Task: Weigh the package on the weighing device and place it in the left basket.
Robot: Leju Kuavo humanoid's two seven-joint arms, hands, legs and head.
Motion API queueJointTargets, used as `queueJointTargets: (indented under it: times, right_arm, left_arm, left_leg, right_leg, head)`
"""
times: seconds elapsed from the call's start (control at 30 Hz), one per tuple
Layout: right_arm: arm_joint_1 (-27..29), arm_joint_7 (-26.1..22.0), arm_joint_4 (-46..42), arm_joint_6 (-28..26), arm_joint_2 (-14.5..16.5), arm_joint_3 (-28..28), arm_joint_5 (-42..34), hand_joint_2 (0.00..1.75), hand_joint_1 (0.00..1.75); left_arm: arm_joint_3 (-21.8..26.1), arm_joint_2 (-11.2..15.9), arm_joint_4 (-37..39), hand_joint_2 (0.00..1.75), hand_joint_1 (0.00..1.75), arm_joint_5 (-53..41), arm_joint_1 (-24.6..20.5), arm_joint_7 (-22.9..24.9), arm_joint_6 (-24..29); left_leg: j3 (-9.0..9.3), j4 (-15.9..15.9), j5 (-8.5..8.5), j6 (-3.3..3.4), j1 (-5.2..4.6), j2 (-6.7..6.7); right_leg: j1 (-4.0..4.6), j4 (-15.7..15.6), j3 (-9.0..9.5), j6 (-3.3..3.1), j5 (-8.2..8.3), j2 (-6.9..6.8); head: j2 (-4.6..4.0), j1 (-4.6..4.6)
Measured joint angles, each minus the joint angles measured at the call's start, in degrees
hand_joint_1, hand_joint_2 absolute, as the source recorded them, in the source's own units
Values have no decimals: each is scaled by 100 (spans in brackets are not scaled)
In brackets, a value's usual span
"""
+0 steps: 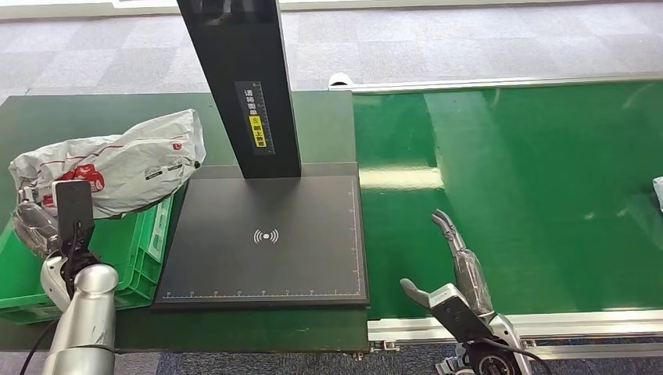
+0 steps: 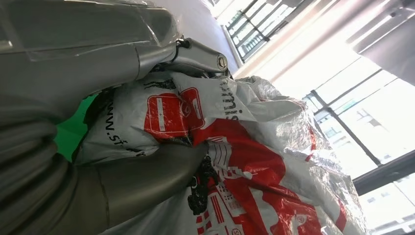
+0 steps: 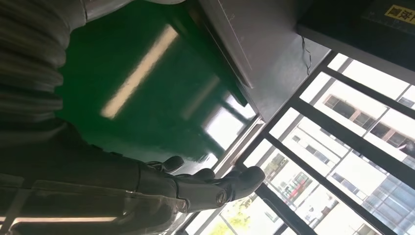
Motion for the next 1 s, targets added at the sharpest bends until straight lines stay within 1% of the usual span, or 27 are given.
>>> queueJointTargets:
  times: [0.1,0.2,0.23,0.33,0.37,0.47,0.5,0.53,0.63,0.7,0.83,1.0]
  right_arm:
    - [11,8,-18,-3,4,0,3,175,0]
    - [8,37,-23,1,13,0,14,175,0]
    - [7,46,-23,4,18,0,18,175,0]
    - [-5,63,-22,21,32,0,46,175,0]
    - [-14,70,-22,26,38,0,56,175,0]
    - [-53,83,-21,37,55,2,69,175,0]
    - [-65,84,-21,40,57,2,69,175,0]
    - [-74,84,-21,43,58,3,70,175,0]
    - [-89,85,-21,53,59,4,70,175,0]
    - [-92,85,-21,59,59,4,70,175,0]
    - [-92,85,-21,62,63,4,70,175,0]
    - [-92,85,-21,62,67,4,70,175,0]
  left_arm:
    - [111,26,141,175,175,-144,-26,154,-89]
    - [151,53,340,175,175,-541,-70,567,-356]
    - [158,66,429,175,156,-680,-81,694,-450]
    - [175,109,693,175,25,-938,-164,885,-685]
    - [182,119,760,175,0,-968,-200,891,-740]
    - [218,131,899,175,0,-933,-273,805,-816]
    - [232,132,921,175,0,-849,-286,698,-816]
    - [245,130,926,175,0,-697,-293,505,-798]
    - [292,73,796,175,0,18,-253,-399,-561]
    - [303,2,593,175,0,260,-178,-733,-366]
    - [304,-90,308,175,0,329,-92,-812,-280]
    - [304,-151,156,175,0,355,-45,-815,-268]
  left_leg:
    - [0,0,0,0,0,-1]
    - [0,0,0,0,0,-2]
    - [1,0,0,0,0,-1]
    - [5,0,0,0,-2,-8]
    - [7,0,0,0,-2,-12]
    - [13,-1,2,-3,-2,-15]
    - [14,-2,4,-5,-2,-14]
    - [15,-2,6,-7,-1,-14]
    - [15,-2,13,-10,0,-11]
    - [14,-2,14,-10,0,-4]
    - [10,-2,12,-9,-1,-3]
    - [1,-2,10,-10,-1,-3]
  right_leg:
    - [0,0,1,0,0,0]
    - [-1,0,3,0,0,0]
    - [-1,0,3,0,0,0]
    - [-2,0,9,0,0,-3]
    - [-3,0,12,0,0,-4]
    - [-2,0,18,-3,1,-6]
    - [-2,0,19,-5,2,-6]
    - [-1,0,19,-7,3,-6]
    - [0,2,19,-11,7,-5]
    - [0,2,17,-11,9,-4]
    - [-1,1,12,-10,9,-3]
    - [-1,1,3,-10,9,-3]
  head:
    - [0,0]
    - [0,1]
    - [0,1]
    - [0,1]
    - [0,0]
    - [0,-2]
    - [0,-1]
    - [0,-1]
    - [0,1]
    - [0,0]
    - [0,2]
    - [0,1]
